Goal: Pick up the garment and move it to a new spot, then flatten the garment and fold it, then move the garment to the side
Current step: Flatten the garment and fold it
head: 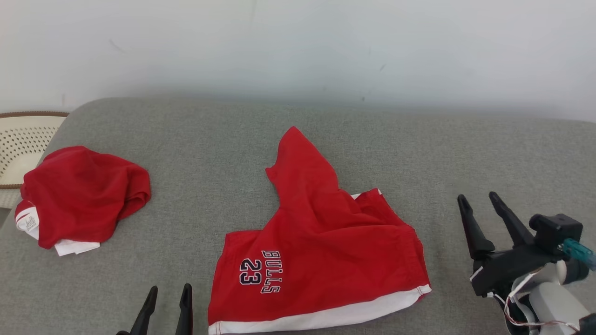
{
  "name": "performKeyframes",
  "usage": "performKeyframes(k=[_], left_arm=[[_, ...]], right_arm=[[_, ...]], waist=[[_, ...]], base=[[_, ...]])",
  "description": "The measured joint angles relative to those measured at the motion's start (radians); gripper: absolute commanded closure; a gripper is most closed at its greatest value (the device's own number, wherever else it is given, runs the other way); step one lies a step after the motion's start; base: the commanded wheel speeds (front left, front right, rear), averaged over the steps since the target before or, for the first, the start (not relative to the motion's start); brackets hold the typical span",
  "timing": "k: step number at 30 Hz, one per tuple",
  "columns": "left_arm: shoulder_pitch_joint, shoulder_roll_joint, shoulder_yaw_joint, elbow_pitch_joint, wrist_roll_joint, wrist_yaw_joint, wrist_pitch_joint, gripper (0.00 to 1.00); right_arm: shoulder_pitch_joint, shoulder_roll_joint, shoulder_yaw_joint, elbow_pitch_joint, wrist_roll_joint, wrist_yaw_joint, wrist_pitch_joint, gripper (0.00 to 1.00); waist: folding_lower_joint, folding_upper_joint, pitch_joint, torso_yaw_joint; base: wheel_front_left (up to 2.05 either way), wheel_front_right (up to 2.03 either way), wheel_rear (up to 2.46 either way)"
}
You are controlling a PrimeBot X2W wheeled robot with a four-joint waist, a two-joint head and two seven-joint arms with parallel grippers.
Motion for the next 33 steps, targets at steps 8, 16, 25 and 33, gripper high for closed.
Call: performKeyframes(k=[8,16,25,33], left_arm=[[-0.001,0.0,0.036,-0.031,0.028,0.024,0.0,0.0],[-0.001,0.0,0.064,-0.03,0.061,0.032,0.0,0.0],[-0.009,0.0,0.094,-0.007,0.081,0.032,0.0,0.0],[-0.011,0.0,0.101,0.004,0.086,0.032,0.0,0.0]], right_arm=[[0.156,0.093,-0.207,-0.178,-0.174,0.0,-0.007,0.0],[0.264,0.167,-0.281,-0.271,-0.242,0.0,-0.008,0.0],[0.308,0.197,-0.254,-0.31,-0.275,0.0,-0.008,0.0],[0.321,0.204,-0.244,-0.31,-0.284,0.0,-0.008,0.0]], waist=[[0.0,0.0,-0.018,-0.013],[-0.0001,-0.0001,-0.039,-0.026],[-0.0001,-0.0001,-0.053,-0.053],[-0.0001,-0.0001,-0.054,-0.1]], base=[[0.0,0.0,0.0],[0.0,0.0,0.0],[0.0,0.0,0.0],[0.0,0.0,0.0]])
